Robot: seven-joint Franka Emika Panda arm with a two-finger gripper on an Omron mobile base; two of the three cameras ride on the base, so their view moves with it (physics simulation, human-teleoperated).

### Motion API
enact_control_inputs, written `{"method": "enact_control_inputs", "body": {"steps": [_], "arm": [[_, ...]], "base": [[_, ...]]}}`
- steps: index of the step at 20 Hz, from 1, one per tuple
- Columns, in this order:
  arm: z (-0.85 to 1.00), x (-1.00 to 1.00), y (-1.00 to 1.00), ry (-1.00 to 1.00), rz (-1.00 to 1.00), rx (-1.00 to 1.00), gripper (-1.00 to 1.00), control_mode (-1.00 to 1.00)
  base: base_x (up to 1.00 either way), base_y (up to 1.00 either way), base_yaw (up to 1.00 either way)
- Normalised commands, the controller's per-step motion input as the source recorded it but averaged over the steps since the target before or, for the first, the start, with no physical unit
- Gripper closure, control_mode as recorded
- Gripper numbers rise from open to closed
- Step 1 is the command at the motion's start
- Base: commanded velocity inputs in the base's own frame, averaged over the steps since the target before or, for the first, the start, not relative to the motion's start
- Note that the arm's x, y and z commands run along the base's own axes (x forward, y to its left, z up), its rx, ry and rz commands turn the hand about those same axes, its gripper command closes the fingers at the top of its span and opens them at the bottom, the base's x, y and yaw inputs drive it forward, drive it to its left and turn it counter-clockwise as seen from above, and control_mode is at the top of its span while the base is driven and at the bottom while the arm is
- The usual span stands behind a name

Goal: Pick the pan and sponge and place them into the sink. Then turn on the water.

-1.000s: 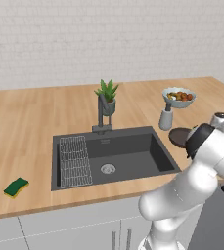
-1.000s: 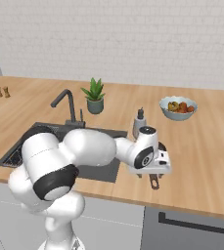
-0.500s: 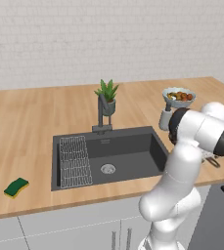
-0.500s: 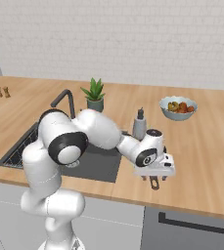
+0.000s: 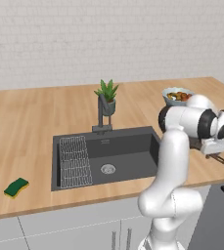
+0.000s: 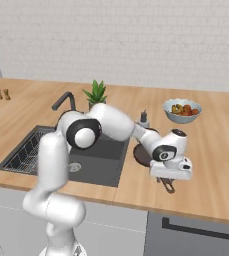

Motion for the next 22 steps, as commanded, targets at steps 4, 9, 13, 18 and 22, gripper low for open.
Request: {"method": "enact_control_inputs", "body": {"steps": [4, 9, 13, 18, 22], "arm": [[-0.53, -0.11, 0.51, -0.11, 0.00, 0.00, 1.00, -1.00], [-0.12, -0.25, 1.00, -0.29, -0.11, -0.03, 1.00, -1.00], [0.00, -0.31, 1.00, -0.41, -0.18, -0.15, 1.00, -1.00], [0.42, -0.53, 0.84, -0.22, -0.09, -0.18, 1.00, -1.00], [0.83, -0.87, 0.50, 0.00, 0.01, -0.23, 1.00, -1.00]], "base": [[0.00, 0.00, 0.00], [0.00, 0.00, 0.00], [0.00, 0.00, 0.00], [0.00, 0.00, 0.00], [0.00, 0.00, 0.00]]}}
